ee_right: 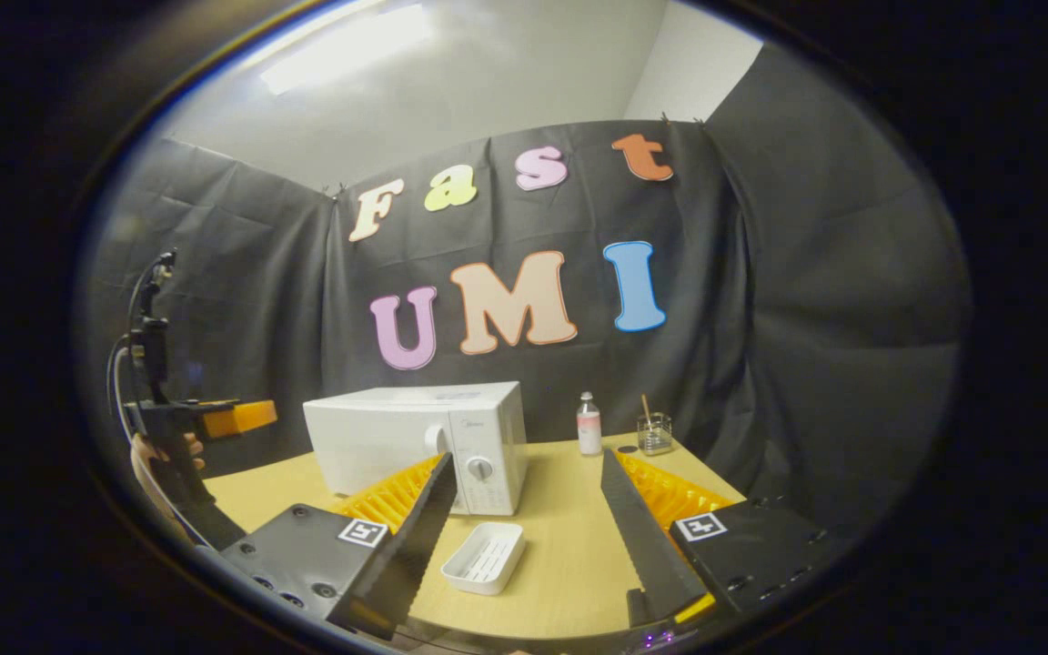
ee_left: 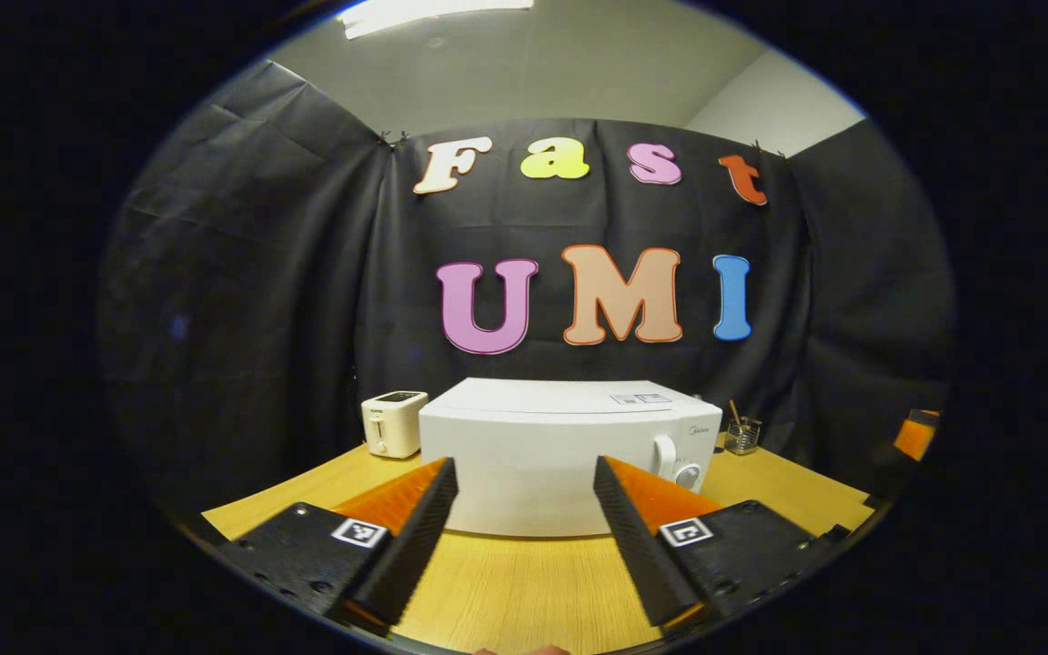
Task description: Open the microwave oven with the left hand, put the food in, and close the microwave oven.
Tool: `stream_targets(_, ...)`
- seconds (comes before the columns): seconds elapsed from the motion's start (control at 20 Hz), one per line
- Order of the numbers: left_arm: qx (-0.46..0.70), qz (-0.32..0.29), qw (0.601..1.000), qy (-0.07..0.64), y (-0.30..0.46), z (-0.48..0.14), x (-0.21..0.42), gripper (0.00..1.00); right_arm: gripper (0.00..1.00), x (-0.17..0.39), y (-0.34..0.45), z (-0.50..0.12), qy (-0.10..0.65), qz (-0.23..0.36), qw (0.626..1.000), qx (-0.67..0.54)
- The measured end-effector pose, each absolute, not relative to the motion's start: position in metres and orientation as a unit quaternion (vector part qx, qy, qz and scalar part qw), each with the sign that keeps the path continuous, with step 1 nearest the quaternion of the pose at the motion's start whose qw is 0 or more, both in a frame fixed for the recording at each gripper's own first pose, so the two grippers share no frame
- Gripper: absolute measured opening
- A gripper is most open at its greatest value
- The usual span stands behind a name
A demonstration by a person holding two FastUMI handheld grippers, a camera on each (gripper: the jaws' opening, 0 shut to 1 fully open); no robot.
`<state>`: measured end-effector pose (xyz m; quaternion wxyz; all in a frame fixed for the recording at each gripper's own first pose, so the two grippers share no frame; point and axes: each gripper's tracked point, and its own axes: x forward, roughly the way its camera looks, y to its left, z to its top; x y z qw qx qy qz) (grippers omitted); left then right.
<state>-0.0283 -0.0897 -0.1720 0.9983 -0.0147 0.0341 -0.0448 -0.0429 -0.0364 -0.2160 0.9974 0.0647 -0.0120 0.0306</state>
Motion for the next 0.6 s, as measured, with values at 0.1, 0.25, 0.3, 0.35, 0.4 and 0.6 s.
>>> stream_targets(0.1, -0.019, -0.029, 0.999, 0.022, -0.077, -0.162, -0.038, 0.95, 0.92, -0.043, -0.037, -0.214, -0.014, 0.029, 0.997, 0.065)
stream_targets(0.25, -0.01, -0.025, 1.0, 0.005, -0.066, -0.149, -0.054, 0.96, 0.92, -0.044, -0.039, -0.212, -0.017, 0.025, 0.997, 0.067)
stream_targets(0.3, -0.006, -0.026, 1.0, 0.006, -0.064, -0.147, -0.058, 0.96, 0.92, -0.044, -0.039, -0.212, -0.018, 0.025, 0.997, 0.067)
stream_targets(0.35, -0.001, -0.027, 1.0, 0.003, -0.066, -0.145, -0.061, 0.96, 0.92, -0.044, -0.04, -0.211, -0.02, 0.023, 0.997, 0.067)
stream_targets(0.4, 0.005, -0.03, 1.0, -0.001, -0.066, -0.141, -0.064, 0.96, 0.92, -0.045, -0.042, -0.21, -0.02, 0.021, 0.997, 0.067)
stream_targets(0.6, 0.019, -0.038, 0.999, -0.01, -0.07, -0.135, -0.07, 0.96, 0.92, -0.048, -0.046, -0.209, -0.023, 0.016, 0.997, 0.07)
